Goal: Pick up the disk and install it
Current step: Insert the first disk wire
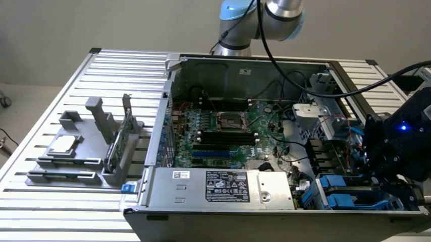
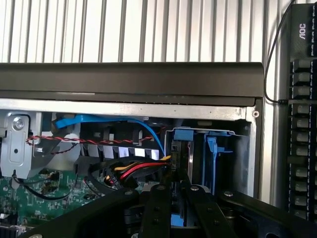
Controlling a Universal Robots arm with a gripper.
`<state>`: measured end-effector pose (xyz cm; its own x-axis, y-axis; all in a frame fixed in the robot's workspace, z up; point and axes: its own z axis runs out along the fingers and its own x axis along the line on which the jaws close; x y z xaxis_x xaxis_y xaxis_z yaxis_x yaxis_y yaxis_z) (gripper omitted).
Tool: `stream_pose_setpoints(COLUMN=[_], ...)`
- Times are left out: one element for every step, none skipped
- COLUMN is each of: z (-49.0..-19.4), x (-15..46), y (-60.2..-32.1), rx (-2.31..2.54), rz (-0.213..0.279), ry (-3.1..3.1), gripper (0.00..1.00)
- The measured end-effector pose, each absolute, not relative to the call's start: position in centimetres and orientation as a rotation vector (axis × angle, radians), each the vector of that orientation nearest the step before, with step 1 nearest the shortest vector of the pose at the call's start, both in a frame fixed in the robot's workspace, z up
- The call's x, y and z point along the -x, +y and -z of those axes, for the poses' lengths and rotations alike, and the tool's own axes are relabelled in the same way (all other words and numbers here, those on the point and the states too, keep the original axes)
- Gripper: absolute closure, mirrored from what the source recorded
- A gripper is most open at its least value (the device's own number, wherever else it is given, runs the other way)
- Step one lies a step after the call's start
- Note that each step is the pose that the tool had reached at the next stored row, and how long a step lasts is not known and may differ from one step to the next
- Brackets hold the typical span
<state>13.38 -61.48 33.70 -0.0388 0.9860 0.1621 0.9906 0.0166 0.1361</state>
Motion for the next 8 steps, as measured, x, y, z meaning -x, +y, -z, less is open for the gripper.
stream_pose_setpoints(z=[-33.68,-33.66,-33.64,-33.62,-33.61,-33.59,-33.58,-33.56], x=[-13.37,-13.37,-13.37,-13.36,-13.36,-13.36,-13.35,-13.34], y=[-61.47,-61.46,-61.46,-61.46,-61.46,-61.45,-61.46,-61.45], rx=[2.165,2.167,2.17,2.172,2.175,2.177,2.18,2.182], rz=[0.331,0.331,0.332,0.332,0.333,0.333,0.334,0.334], ry=[-2.223,-2.221,-2.219,-2.217,-2.216,-2.214,-2.212,-2.21], gripper=[0.83,0.83,0.83,0.83,0.83,0.83,0.83,0.83])
